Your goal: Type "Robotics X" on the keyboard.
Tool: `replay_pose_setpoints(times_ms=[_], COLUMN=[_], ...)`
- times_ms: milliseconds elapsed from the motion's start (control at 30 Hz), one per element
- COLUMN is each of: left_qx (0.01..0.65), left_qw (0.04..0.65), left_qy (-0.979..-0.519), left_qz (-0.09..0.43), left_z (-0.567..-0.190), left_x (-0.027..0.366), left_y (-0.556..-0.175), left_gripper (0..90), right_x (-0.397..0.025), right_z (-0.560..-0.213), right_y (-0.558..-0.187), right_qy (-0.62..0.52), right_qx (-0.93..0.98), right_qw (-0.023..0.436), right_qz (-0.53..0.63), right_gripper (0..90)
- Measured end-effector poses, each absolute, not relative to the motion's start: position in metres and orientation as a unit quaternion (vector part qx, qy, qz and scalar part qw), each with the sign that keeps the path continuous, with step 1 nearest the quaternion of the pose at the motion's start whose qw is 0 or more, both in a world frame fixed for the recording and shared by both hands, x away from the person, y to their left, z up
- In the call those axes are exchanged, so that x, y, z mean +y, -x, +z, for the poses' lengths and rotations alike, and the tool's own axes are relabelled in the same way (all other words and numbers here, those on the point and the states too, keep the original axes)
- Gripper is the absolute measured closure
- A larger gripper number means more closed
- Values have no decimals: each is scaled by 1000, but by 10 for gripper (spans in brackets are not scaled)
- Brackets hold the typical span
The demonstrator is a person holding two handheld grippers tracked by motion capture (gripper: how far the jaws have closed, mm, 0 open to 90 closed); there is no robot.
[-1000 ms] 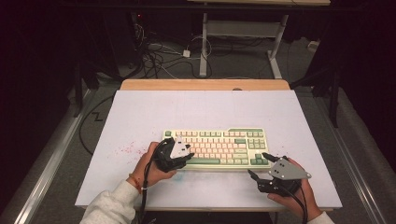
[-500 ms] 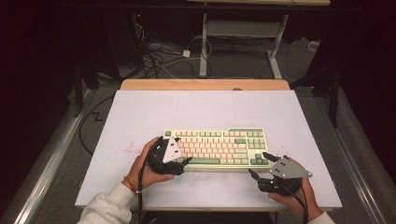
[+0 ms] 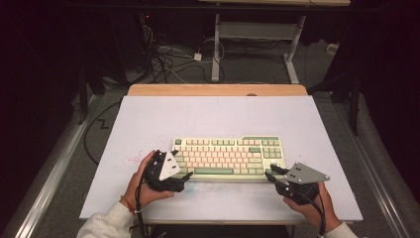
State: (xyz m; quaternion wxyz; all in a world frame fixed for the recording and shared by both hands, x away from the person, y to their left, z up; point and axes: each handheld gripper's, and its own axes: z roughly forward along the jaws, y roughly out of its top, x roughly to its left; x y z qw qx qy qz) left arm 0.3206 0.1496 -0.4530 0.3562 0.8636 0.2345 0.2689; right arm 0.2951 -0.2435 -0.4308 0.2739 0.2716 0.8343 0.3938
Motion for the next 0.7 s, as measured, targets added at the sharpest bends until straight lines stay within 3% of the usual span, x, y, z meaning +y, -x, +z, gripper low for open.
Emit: replay_pose_setpoints(times_ms=[267,700], left_qx=[248,265], left_qw=[346,337], left_qy=[-866,-864], left_qz=[263,263], left_z=[-460,-464], left_x=[161,179], left_y=[-314,-308], left_gripper=[176,176], right_x=[-235,-219], right_z=[-426,-426], right_y=[-304,-323], right_qy=[-263,-261], right_qx=[847,863], right_qw=[255,240], right_qz=[385,361], right_gripper=[893,899])
